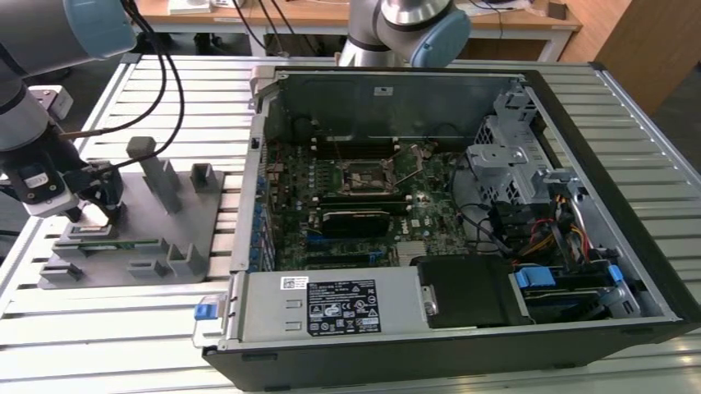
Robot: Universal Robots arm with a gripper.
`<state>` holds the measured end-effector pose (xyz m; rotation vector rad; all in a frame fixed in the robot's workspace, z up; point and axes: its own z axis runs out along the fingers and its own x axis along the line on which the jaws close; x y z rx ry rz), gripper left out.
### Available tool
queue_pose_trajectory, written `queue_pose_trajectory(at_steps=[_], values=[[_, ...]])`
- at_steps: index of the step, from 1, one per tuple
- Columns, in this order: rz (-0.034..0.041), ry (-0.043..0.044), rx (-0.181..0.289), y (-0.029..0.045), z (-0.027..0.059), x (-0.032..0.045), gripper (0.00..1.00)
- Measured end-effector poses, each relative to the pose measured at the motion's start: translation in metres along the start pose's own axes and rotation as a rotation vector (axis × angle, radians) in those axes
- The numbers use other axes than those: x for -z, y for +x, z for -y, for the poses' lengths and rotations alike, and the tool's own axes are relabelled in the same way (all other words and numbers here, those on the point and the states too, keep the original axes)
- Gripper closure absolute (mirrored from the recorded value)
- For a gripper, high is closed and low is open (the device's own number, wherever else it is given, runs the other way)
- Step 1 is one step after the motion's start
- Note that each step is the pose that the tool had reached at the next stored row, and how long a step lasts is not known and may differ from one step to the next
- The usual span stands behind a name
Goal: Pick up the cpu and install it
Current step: 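Pick up the cpu and move it towards the insertion slot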
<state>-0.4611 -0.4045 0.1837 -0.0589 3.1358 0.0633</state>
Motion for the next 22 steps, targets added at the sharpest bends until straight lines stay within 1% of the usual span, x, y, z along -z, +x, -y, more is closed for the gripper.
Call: queue_pose_trajectory(at_steps=[10, 12, 13, 22], values=[[0.0001, -0.0001, 0.000, 0.0001, 0.0000, 0.0004, 0.42], [0.0000, 0.0000, 0.000, 0.0002, -0.0001, 0.0012, 0.41], [0.0003, -0.0001, 0.000, 0.0001, -0.0001, 0.0013, 0.35], [0.0037, 0.0001, 0.000, 0.0019, -0.0002, 0.0021, 0.35]])
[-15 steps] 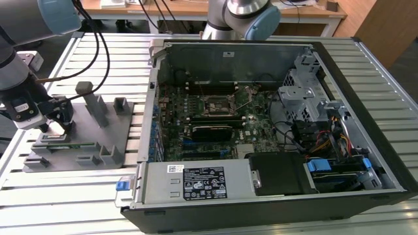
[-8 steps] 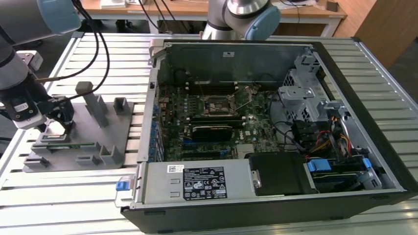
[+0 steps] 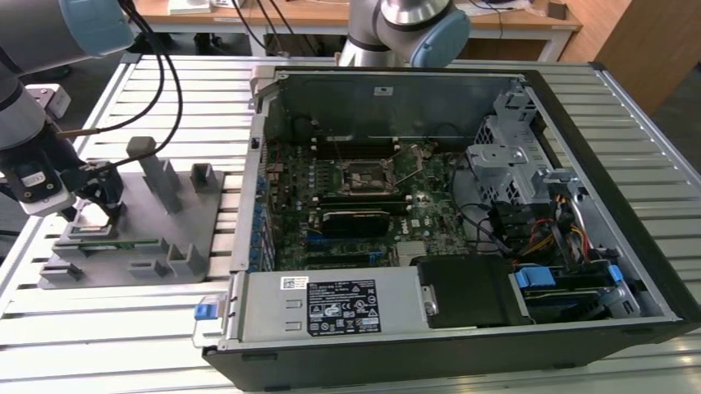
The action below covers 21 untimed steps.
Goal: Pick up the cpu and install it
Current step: 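Pick up the cpu and move it towards the insertion slot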
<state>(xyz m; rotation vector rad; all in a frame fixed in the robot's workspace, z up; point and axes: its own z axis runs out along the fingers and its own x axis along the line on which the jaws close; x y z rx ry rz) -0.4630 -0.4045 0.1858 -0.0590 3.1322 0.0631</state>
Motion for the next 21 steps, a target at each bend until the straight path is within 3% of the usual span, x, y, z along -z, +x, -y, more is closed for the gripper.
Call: queue_pose_trajectory(at_steps=[4, 6, 16, 21], values=[[0.0002, 0.0000, 0.000, 0.0001, 0.0000, -0.0002, 0.36], [-0.0002, 0.0003, 0.000, 0.0000, 0.0000, -0.0003, 0.47], [-0.0006, -0.0001, -0.001, -0.0038, 0.0001, -0.0007, 0.47], [-0.0006, -0.0001, -0.001, -0.0037, 0.0002, -0.0006, 0.40]])
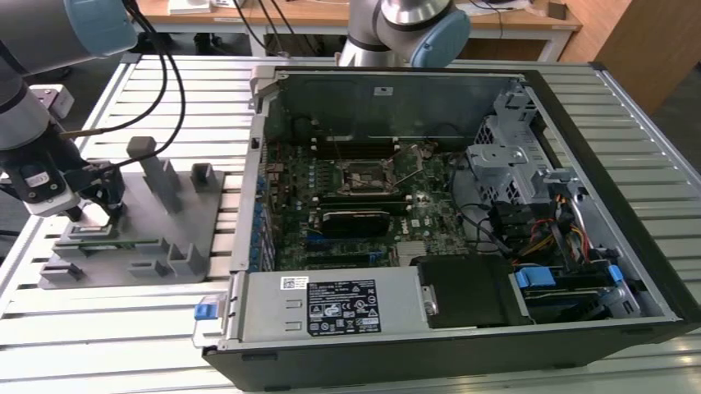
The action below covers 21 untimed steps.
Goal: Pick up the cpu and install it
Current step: 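Pick up the cpu and move it towards the insertion slot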
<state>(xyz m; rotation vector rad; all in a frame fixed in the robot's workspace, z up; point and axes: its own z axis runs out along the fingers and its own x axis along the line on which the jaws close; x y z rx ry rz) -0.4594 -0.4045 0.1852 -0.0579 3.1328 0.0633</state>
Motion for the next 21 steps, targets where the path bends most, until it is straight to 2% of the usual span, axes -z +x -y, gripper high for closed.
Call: queue_pose_trajectory(at_steps=[16, 17, 18, 21], values=[[0.0010, 0.0000, 0.000, 0.0025, -0.0002, 0.0008, 0.40], [0.0009, 0.0001, 0.000, 0.0025, -0.0001, 0.0008, 0.41], [0.0007, 0.0002, 0.000, 0.0025, -0.0001, 0.0008, 0.47], [0.0008, 0.0001, 0.000, 0.0025, -0.0001, 0.0008, 0.47]])
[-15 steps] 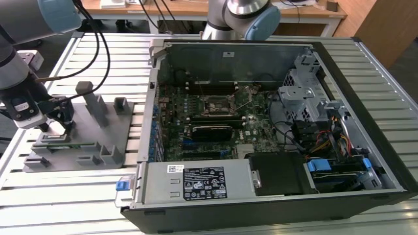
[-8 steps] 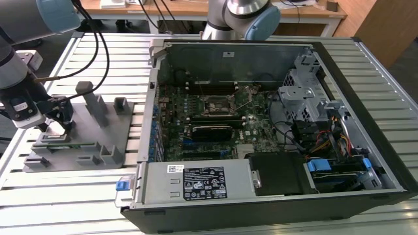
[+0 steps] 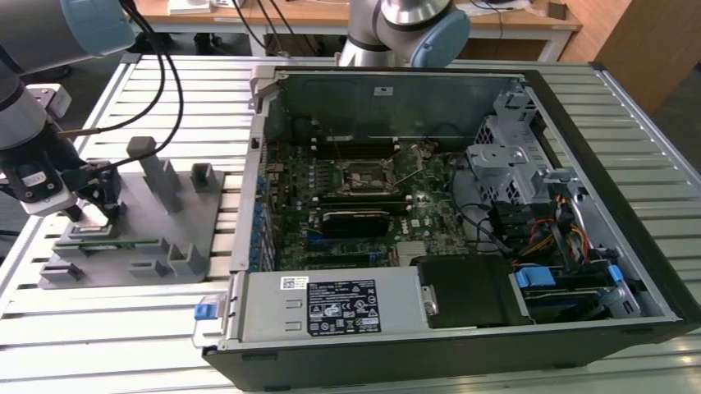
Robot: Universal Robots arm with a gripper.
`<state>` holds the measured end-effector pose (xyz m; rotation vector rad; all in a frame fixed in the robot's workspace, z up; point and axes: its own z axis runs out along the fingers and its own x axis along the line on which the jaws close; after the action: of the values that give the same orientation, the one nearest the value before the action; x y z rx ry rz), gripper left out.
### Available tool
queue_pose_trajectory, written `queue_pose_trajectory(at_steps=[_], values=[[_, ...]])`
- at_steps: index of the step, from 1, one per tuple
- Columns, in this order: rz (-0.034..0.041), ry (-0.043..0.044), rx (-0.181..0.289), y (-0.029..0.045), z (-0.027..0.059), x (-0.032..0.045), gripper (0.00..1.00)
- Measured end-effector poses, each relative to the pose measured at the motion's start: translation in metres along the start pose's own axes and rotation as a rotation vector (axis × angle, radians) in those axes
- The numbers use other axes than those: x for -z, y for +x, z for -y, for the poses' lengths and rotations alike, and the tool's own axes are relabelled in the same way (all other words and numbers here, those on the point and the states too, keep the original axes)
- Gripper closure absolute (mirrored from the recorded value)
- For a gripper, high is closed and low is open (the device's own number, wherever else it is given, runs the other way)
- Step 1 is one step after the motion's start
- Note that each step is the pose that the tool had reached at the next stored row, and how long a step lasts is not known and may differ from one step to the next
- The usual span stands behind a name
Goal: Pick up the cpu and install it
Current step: 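Pick up the cpu and move it towards the insertion slot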
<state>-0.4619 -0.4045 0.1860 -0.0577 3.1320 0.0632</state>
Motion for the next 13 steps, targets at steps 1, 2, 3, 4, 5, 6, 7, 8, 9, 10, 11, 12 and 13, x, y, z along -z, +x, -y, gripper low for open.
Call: queue_pose_trajectory(at_steps=[1, 2, 3, 4, 5, 6, 7, 8, 9, 10, 11, 12, 13], values=[[0.0002, -0.0001, 0.000, 0.0000, 0.0000, 0.0006, 0.47], [0.0001, -0.0001, 0.000, 0.0000, -0.0001, 0.0016, 0.47], [0.0001, -0.0001, 0.000, 0.0000, -0.0002, 0.0031, 0.47], [-0.0001, 0.0000, 0.000, 0.0000, -0.0002, 0.0049, 0.47], [0.0001, -0.0001, 0.000, -0.0001, -0.0003, 0.0063, 0.47], [0.0001, -0.0001, 0.000, -0.0001, -0.0003, 0.0078, 0.47], [0.0001, -0.0001, 0.000, -0.0001, -0.0004, 0.0093, 0.47], [0.0001, -0.0001, 0.000, -0.0001, -0.0005, 0.0108, 0.47], [0.0000, 0.0000, 0.000, -0.0001, -0.0005, 0.0124, 0.47], [0.0001, 0.0000, 0.000, -0.0001, -0.0006, 0.0140, 0.47], [0.0001, -0.0001, 0.000, -0.0001, -0.0007, 0.0157, 0.47], [0.0001, -0.0001, 0.000, -0.0002, -0.0007, 0.0177, 0.47], [0.0001, -0.0001, 0.000, -0.0002, -0.0008, 0.0199, 0.47]])
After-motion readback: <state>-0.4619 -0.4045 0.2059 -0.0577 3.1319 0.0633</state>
